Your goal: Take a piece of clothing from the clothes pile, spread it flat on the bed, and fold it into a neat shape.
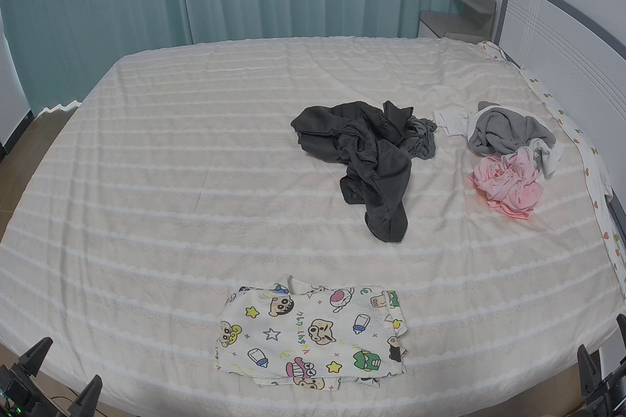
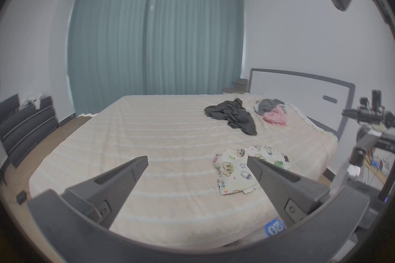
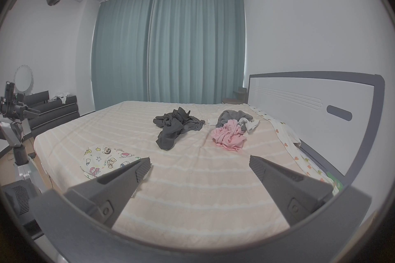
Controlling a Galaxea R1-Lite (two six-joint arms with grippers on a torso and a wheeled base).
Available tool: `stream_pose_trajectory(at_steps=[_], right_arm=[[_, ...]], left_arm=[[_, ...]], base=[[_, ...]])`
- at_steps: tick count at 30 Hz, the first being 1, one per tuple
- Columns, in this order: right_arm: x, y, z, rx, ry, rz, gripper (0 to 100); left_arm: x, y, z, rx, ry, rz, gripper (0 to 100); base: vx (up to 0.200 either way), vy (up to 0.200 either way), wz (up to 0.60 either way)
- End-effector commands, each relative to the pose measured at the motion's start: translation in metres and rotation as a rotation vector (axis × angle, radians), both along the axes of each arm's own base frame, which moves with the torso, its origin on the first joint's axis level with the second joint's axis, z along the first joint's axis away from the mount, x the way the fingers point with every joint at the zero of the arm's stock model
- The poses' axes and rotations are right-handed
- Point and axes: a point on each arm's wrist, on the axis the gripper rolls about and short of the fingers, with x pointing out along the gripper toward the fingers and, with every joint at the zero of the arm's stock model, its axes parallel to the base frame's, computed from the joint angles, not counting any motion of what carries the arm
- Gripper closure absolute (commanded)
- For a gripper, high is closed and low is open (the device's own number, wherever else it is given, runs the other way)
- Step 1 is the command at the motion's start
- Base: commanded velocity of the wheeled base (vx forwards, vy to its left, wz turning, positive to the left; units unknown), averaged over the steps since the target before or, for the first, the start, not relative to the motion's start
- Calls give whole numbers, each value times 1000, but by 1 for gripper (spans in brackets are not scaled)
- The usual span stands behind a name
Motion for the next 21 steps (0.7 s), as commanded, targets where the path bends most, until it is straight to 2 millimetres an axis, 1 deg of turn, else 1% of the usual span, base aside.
stream_pose_trajectory(at_steps=[1, 4, 5, 6, 7, 8, 13, 14, 16, 17, 21], right_arm=[[0, 0, -5, 20, 13, -17, 0], [1, 0, -4, 25, 4, -17, 0], [1, 0, -5, 28, 4, -18, 0], [1, 0, -5, 30, 4, -17, 0], [1, 0, -4, 31, 4, -18, 0], [1, 0, -4, 28, 4, -18, 0], [1, 0, -4, 28, 4, -20, 0], [1, 0, -4, 28, 4, -21, 0], [1, 0, -4, 28, 4, -21, 0], [1, 0, -5, 27, 6, -20, 0], [1, 0, -5, 27, 6, -20, 0]], left_arm=[[1, 1, -4, -60, 25, 86, 0], [0, 1, -3, -66, 21, 131, 0], [0, -2, -3, -63, 16, 278, 0], [0, -2, -3, -61, 15, 302, 0], [0, -4, -3, -50, 17, 398, 0], [0, -5, -3, -40, 13, 423, 0], [1, -6, -4, -24, 20, 375, 0], [1, -6, -3, -23, 19, 329, 0], [1, -6, -3, -23, 19, 329, 0], [0, -2, -4, -29, 24, 89, 0], [1, -2, -3, -29, 25, 51, 0]], base=[[0, 0, 0], [0, 0, 0], [0, 0, 0], [0, 0, 0], [0, 0, 0], [0, 0, 0], [0, 0, 0], [0, 0, 0], [0, 0, 0], [0, 0, 0], [0, 0, 0]])
